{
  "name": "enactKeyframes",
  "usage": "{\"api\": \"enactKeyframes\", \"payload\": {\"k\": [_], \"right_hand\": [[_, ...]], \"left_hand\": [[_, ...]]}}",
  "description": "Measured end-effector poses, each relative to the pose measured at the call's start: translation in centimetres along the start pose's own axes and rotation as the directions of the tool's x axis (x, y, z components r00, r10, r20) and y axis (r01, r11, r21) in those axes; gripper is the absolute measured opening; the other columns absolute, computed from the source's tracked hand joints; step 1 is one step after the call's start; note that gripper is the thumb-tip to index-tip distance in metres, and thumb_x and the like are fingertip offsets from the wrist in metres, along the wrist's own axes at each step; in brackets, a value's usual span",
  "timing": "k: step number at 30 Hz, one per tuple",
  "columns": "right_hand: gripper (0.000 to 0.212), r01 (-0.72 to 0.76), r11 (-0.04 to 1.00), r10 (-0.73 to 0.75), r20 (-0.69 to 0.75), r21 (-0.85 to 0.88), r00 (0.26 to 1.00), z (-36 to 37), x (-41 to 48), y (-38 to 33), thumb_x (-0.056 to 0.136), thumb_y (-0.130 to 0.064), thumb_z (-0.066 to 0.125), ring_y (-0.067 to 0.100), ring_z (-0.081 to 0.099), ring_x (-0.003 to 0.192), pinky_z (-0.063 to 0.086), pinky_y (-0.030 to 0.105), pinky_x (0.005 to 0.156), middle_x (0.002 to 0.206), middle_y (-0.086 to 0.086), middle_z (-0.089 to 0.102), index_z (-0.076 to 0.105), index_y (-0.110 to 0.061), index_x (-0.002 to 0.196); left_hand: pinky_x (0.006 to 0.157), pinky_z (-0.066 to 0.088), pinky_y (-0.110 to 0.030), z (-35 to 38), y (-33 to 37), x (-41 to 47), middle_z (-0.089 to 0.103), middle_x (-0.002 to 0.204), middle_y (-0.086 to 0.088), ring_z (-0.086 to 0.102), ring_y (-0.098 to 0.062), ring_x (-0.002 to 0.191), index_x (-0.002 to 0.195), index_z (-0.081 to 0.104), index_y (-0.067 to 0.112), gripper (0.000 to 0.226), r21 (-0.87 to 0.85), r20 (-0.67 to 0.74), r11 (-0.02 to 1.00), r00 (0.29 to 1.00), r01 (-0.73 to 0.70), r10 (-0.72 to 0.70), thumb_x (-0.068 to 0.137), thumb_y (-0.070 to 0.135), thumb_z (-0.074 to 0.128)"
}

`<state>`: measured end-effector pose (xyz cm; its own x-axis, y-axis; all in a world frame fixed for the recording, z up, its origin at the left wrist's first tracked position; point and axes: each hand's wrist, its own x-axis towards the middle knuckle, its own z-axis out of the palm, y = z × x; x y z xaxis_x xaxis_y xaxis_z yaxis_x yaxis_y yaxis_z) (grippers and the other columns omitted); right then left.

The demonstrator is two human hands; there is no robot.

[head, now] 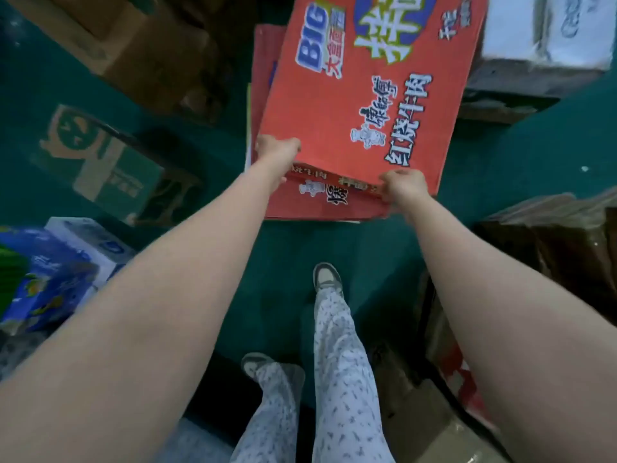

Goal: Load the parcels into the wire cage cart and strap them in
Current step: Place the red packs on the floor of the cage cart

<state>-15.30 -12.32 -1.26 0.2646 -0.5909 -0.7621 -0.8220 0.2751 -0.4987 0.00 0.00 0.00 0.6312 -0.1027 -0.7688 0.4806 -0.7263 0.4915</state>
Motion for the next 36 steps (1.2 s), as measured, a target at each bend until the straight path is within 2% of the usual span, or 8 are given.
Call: {"api": "enactKeyframes", "payload": {"k": [5,12,18,21,24,31,34,36], "right_hand": [[0.029,-0.096,0.994,0.104,-0.192,0.052,0.976,-1.7,4.8,1.6,0.092,-0.02,0.049,0.026,0.058,0.102,0.047,0.034,0.089,0.109,0.009,0.062,0.06,-0.008,0.117],[0.033,-0.115,0.98,0.181,-0.475,0.164,0.861,-0.7,7.7,2.9,0.088,-0.02,0.06,0.027,0.053,0.114,0.04,0.03,0.088,0.129,0.009,0.048,0.037,-0.014,0.111],[0.068,-0.248,0.963,0.266,-0.512,0.104,0.817,-0.9,8.0,3.9,0.084,-0.039,0.066,0.026,0.037,0.124,0.036,0.036,0.099,0.138,0.009,0.031,0.034,-0.021,0.141],[0.053,-0.213,0.927,0.33,-0.396,0.31,0.857,-0.7,8.0,4.3,0.091,-0.038,0.058,0.023,0.048,0.111,0.041,0.037,0.101,0.135,0.007,0.04,0.04,-0.021,0.138],[0.035,-0.145,0.839,0.369,-0.353,0.524,0.86,-0.6,7.5,3.6,0.096,-0.027,0.052,0.023,0.055,0.095,0.056,0.042,0.083,0.108,0.002,0.049,0.044,-0.017,0.129],[0.028,-0.02,0.915,0.261,-0.556,0.402,0.789,-4.1,4.3,-0.5,0.1,-0.025,0.04,0.021,0.055,0.106,0.036,0.025,0.076,0.124,0.004,0.054,0.049,-0.01,0.122],[0.029,-0.007,0.929,0.243,-0.595,0.37,0.766,-5.6,1.8,-3.3,0.102,-0.023,0.036,0.021,0.055,0.109,0.032,0.022,0.073,0.127,0.005,0.054,0.049,-0.008,0.123],[0.029,-0.001,0.933,0.232,-0.599,0.359,0.766,-6.1,-0.2,-4.6,0.102,-0.022,0.036,0.022,0.055,0.11,0.033,0.023,0.073,0.126,0.005,0.054,0.05,-0.008,0.122]], "left_hand": [[0.097,0.042,-0.035,1.1,-0.9,4.1,0.031,0.144,-0.011,0.046,-0.029,0.121,0.144,0.018,0.014,0.063,0.005,-0.232,1.0,0.973,-0.004,0.005,0.093,0.025,0.052],[0.103,0.041,-0.045,2.0,-2.2,8.3,0.037,0.144,-0.008,0.048,-0.03,0.123,0.147,0.019,0.017,0.067,0.047,-0.246,0.998,0.969,0.028,-0.016,0.092,0.035,0.051],[0.098,0.046,-0.044,1.7,-2.3,9.4,0.051,0.129,-0.005,0.055,-0.025,0.108,0.132,0.035,0.016,0.046,-0.059,-0.274,0.998,0.961,0.022,-0.038,0.093,0.033,0.054],[0.097,0.047,-0.043,1.9,-2.4,8.9,0.053,0.125,-0.004,0.055,-0.022,0.103,0.127,0.037,0.015,0.041,-0.076,-0.285,0.997,0.958,-0.012,-0.011,0.094,0.031,0.054],[0.096,0.048,-0.041,1.5,-2.3,8.0,0.053,0.124,-0.003,0.056,-0.021,0.101,0.125,0.038,0.014,0.039,-0.07,-0.296,0.997,0.955,-0.041,0.019,0.093,0.031,0.054],[0.09,0.051,-0.041,0.0,-0.4,2.7,0.053,0.106,-0.001,0.058,-0.022,0.092,0.108,0.035,0.02,0.028,-0.156,-0.292,0.985,0.956,-0.077,0.028,0.093,0.035,0.053],[0.085,0.052,-0.04,-1.5,1.3,-0.1,0.055,0.117,-0.007,0.059,-0.022,0.093,0.117,0.035,0.019,0.034,-0.207,-0.304,0.976,0.953,-0.074,0.008,0.093,0.036,0.052],[0.07,0.051,-0.033,-2.7,2.0,-2.0,0.052,0.121,-0.008,0.058,-0.016,0.084,0.125,0.034,0.017,0.039,-0.233,-0.311,0.969,0.951,-0.083,0.007,0.094,0.034,0.052]]}}
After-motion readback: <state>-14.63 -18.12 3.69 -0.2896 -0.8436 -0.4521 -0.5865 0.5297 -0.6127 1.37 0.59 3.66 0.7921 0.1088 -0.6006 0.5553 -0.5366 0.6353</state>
